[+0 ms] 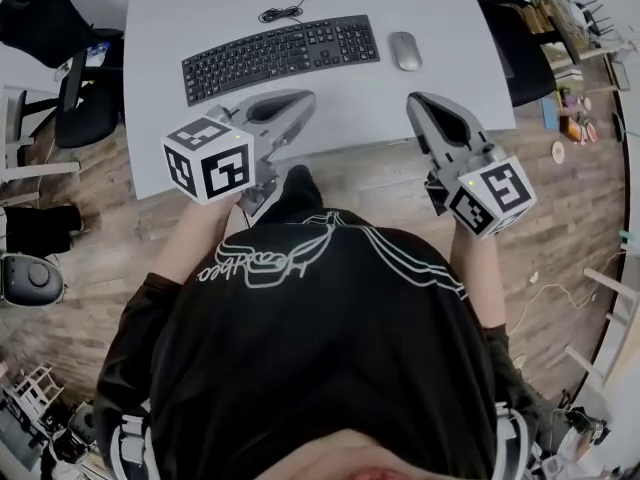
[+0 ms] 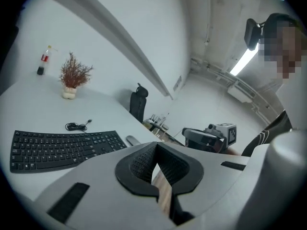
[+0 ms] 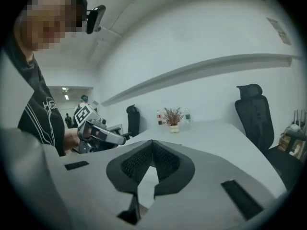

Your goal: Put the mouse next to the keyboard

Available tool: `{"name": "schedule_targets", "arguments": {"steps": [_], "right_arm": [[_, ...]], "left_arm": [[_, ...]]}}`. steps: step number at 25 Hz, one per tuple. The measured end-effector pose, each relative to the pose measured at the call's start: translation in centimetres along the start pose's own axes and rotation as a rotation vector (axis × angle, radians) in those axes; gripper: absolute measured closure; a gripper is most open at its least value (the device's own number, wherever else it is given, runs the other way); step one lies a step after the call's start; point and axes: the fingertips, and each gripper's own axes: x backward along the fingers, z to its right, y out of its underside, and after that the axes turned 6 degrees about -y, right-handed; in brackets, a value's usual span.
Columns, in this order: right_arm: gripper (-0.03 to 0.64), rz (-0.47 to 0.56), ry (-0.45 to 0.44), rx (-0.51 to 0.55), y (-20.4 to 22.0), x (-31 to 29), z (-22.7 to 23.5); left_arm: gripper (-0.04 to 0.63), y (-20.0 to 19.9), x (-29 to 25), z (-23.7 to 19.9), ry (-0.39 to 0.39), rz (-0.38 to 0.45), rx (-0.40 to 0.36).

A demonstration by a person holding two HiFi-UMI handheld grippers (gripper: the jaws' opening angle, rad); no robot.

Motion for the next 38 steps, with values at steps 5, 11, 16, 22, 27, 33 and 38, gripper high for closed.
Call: {"name": "schedule_targets", "arguments": {"steps": [5,11,16,22,27,33,38], "right_arm": [[0.607,0.039,-0.057,0.071,0.0,6.5,-6.1],[0.607,-0.014,-0.124,0.084,3.0,13.2,-11.3],[0.607,-0.016,-0.107,0.103,4.3,15.8,-12.9],[0.606,-0.027,-0.111,0.092,6.0,18.0,-14.5],[0.607,-0.008,-0.121,0.069,6.0,18.9,-15.1],[0.607,-0.009,-0.145,0.046,6.2,19.4,-15.5],[0.607,-0.001,-0.137,0.007,6.6,19.7,-15.2]], "left_arm": [[0.589,1.5,4.1,8.1,0.007,0.117,-0.076],[0.589,4.8,6.9,16.9,0.006,0.168,-0.143],[0.589,7.5,7.7,20.8,-0.006,0.160,-0.177],[0.589,9.8,8.2,23.5,-0.027,0.142,-0.189],[0.589,10.7,8.4,24.7,-0.030,0.137,-0.186],[0.589,11.0,8.5,25.0,-0.035,0.129,-0.183],[0.589,11.2,8.4,25.1,-0.028,0.114,-0.188]]}}
